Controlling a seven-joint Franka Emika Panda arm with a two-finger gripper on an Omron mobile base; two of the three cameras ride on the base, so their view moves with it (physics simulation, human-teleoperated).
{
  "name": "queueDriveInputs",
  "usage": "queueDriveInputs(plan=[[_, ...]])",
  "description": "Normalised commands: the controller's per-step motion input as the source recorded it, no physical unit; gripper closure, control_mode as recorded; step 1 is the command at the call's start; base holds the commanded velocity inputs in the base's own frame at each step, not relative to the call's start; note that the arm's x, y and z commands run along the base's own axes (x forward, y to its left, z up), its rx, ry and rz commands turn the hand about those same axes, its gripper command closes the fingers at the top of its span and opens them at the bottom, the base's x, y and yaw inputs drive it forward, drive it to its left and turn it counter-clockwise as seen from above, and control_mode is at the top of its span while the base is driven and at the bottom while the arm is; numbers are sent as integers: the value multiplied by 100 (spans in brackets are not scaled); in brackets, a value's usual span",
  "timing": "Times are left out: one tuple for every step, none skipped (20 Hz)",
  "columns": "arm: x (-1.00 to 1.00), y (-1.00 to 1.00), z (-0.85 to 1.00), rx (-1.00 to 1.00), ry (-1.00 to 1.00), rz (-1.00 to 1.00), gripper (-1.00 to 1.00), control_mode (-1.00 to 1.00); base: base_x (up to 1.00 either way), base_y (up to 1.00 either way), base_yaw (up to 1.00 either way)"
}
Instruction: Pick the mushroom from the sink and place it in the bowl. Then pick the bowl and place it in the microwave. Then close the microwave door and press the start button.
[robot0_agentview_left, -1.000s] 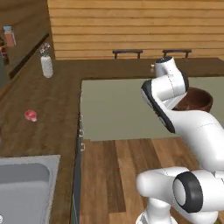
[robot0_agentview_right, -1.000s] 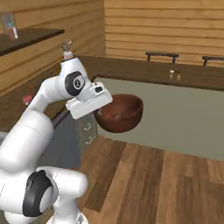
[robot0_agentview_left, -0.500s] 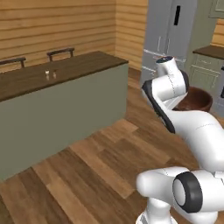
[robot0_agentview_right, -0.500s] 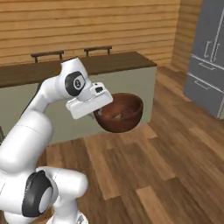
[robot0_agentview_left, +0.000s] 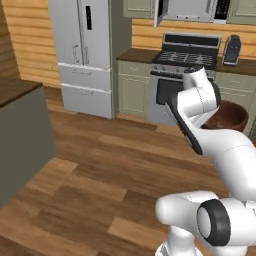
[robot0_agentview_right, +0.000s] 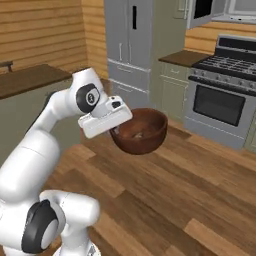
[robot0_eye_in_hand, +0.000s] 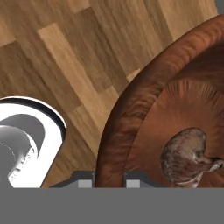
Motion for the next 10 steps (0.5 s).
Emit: queueDriveInputs(plan=[[0, 0, 0, 0, 0, 0, 100, 100, 100, -31, -57], [0, 0, 0, 0, 0, 0, 100, 100, 100, -32, -53], [0, 0, 0, 0, 0, 0, 100, 100, 100, -29, -49], [0, 0, 0, 0, 0, 0, 100, 100, 100, -28, -45], [0, 0, 0, 0, 0, 0, 100, 100, 100, -31, -39], [0, 0, 0, 0, 0, 0, 100, 100, 100, -23, -29], [0, 0, 0, 0, 0, 0, 100, 100, 100, -19, -23], [0, 0, 0, 0, 0, 0, 100, 100, 100, -16, -18], [0, 0, 0, 0, 0, 0, 100, 100, 100, -7, -15], [0, 0, 0, 0, 0, 0, 100, 100, 100, -4, -14]])
